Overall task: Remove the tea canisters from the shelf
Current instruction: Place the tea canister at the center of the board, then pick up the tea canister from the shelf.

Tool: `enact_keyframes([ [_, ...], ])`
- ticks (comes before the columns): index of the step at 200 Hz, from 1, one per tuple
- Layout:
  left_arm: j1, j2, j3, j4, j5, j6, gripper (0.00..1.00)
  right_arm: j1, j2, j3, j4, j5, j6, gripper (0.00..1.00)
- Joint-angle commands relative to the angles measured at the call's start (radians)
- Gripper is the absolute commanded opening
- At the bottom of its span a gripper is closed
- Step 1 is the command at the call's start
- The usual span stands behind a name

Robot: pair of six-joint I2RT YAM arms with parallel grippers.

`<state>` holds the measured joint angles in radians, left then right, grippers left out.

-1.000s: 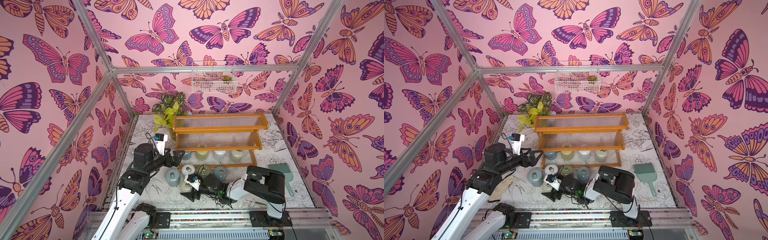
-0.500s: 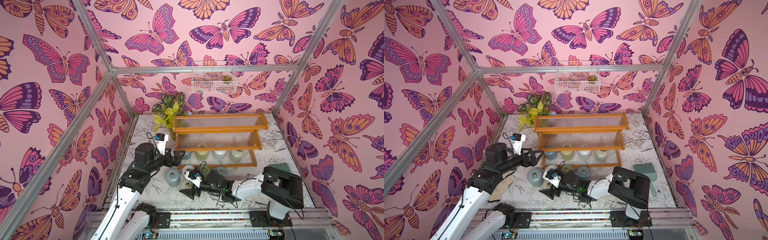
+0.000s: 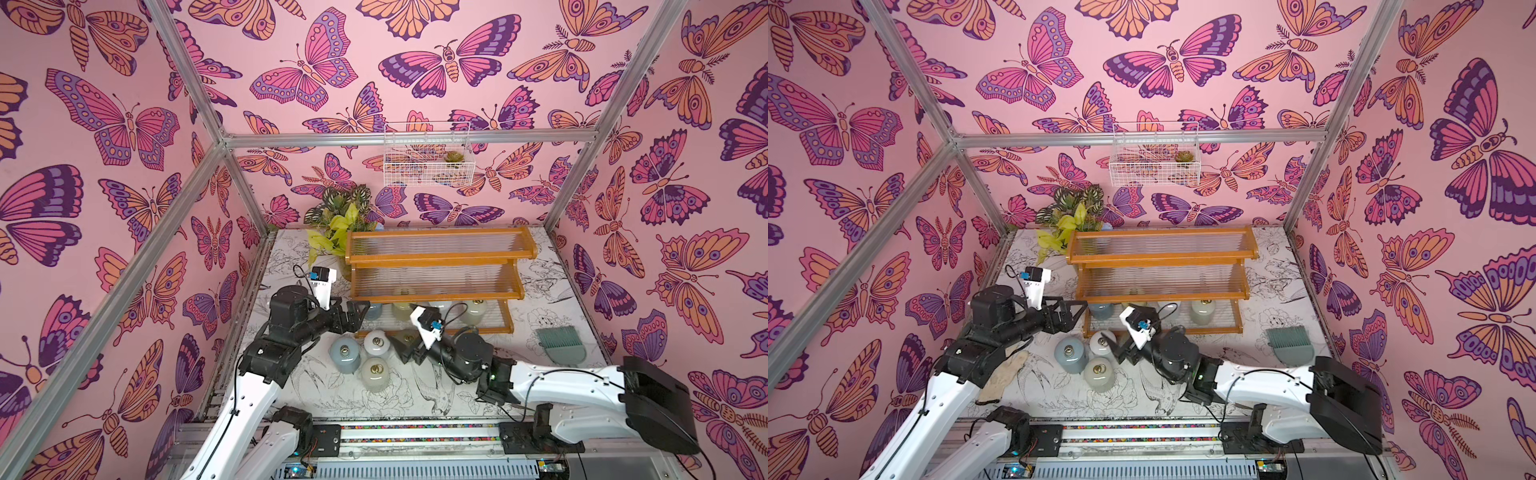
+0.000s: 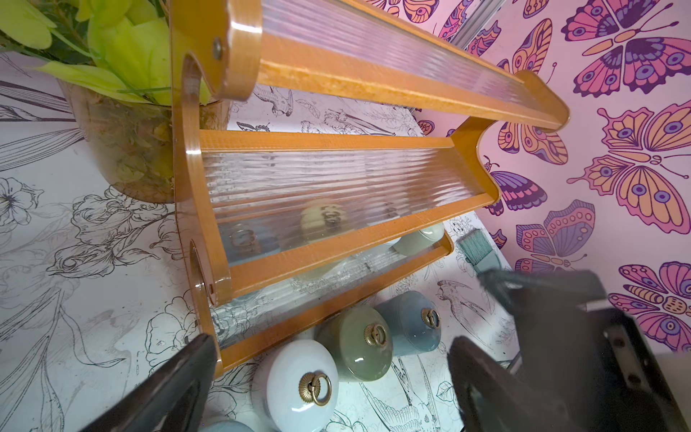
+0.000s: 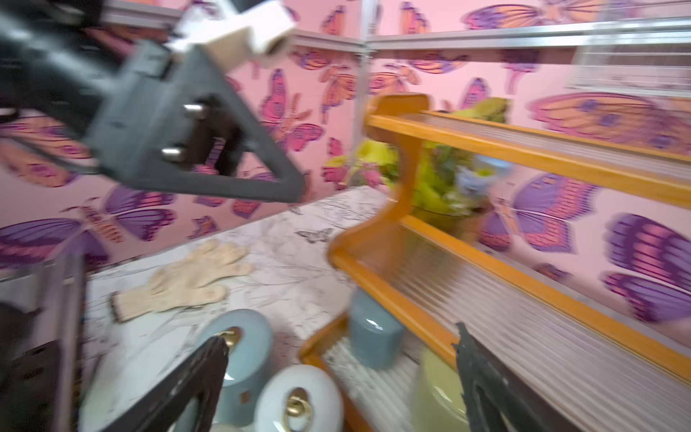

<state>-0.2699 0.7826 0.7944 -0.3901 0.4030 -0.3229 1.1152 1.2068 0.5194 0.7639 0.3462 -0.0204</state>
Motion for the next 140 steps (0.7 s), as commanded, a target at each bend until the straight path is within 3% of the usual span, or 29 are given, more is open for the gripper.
enact_keyframes([
  [1, -0.005, -0.017, 0.014, 0.004, 0.002, 0.008, 1.00, -0.083, -0.101, -0.085, -0.090, 0.189, 0.088, 0.97],
  [30, -0.005, -0.018, 0.012, 0.004, 0.004, 0.010, 1.00, -0.107, -0.226, -0.189, -0.130, 0.298, 0.109, 0.95],
  [70, -0.004, -0.006, 0.019, 0.005, 0.009, 0.014, 1.00, -0.108, -0.349, -0.287, -0.249, 0.440, 0.254, 0.92],
  [105, -0.006, -0.006, 0.022, 0.006, 0.002, 0.018, 1.00, -0.121, -0.322, -0.310, -0.293, 0.558, 0.350, 0.92],
  [140, -0.006, -0.006, 0.022, 0.005, 0.010, 0.016, 1.00, -0.194, -0.244, -0.322, -0.294, 0.568, 0.463, 0.94],
])
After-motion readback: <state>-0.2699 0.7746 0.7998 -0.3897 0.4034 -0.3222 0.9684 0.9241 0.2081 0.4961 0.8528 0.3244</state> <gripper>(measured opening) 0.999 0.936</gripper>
